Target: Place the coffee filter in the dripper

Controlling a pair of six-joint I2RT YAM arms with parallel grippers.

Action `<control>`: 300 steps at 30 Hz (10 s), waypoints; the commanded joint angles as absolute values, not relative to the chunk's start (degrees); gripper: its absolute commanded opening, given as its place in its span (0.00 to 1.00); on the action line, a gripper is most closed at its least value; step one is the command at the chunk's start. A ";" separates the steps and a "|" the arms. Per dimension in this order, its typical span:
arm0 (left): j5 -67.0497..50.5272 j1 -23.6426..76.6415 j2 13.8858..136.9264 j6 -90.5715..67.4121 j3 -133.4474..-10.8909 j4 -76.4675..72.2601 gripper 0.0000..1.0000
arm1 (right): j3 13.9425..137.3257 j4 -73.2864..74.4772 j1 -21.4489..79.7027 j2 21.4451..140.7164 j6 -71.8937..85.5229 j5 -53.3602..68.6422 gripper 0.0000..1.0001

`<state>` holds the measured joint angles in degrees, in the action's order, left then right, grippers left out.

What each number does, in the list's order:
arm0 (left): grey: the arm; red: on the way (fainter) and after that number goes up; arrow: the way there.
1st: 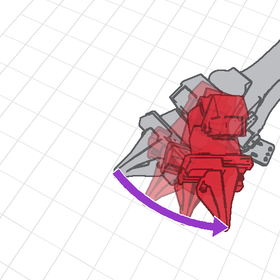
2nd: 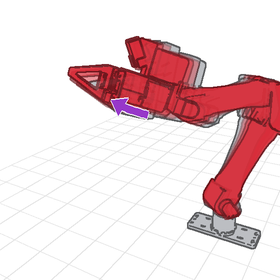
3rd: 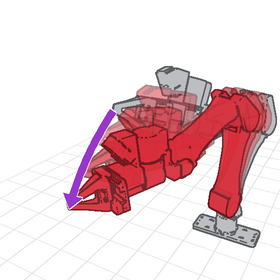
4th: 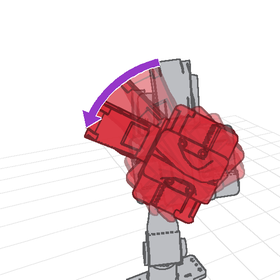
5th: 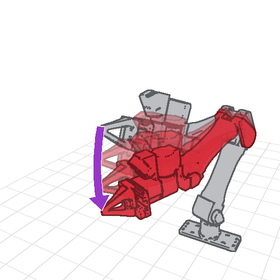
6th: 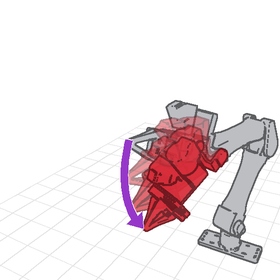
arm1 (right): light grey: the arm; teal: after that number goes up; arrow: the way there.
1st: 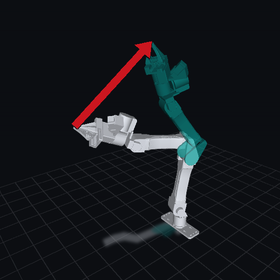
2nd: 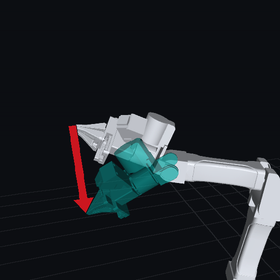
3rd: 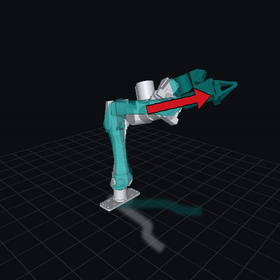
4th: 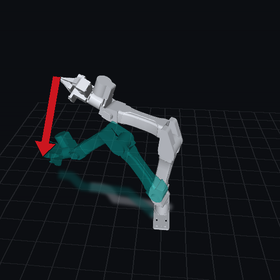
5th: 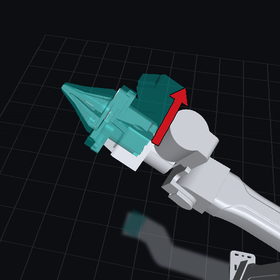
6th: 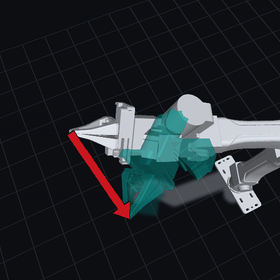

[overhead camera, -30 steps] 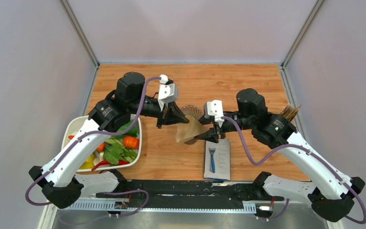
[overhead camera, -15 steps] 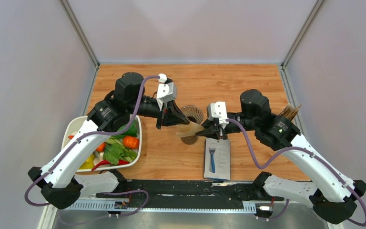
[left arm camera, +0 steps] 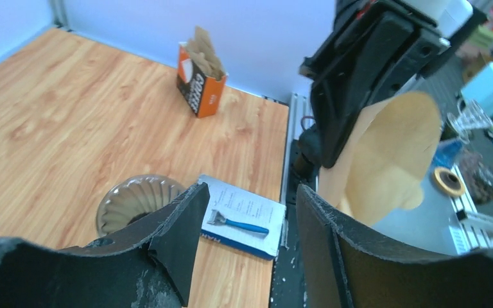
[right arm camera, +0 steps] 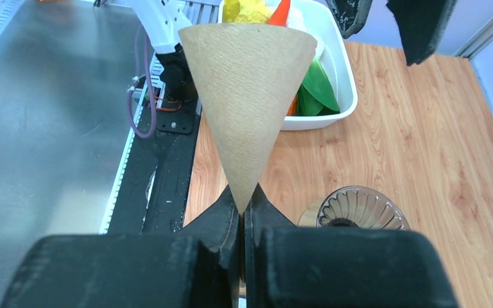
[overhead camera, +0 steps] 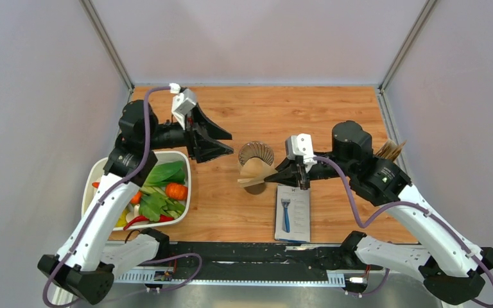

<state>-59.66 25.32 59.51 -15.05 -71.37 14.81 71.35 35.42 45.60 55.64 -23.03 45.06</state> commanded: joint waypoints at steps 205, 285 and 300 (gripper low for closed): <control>-25.72 34.39 83.94 0.94 -104.15 60.24 0.00 | 65.81 23.59 16.82 55.00 -8.81 51.70 0.87; -58.91 21.61 80.39 -37.95 -54.44 -6.04 0.12 | 51.12 1.67 23.57 70.73 12.40 52.15 0.28; -58.76 22.43 80.33 -35.60 -53.56 -4.78 0.12 | 52.21 5.05 25.17 71.46 9.06 50.79 0.28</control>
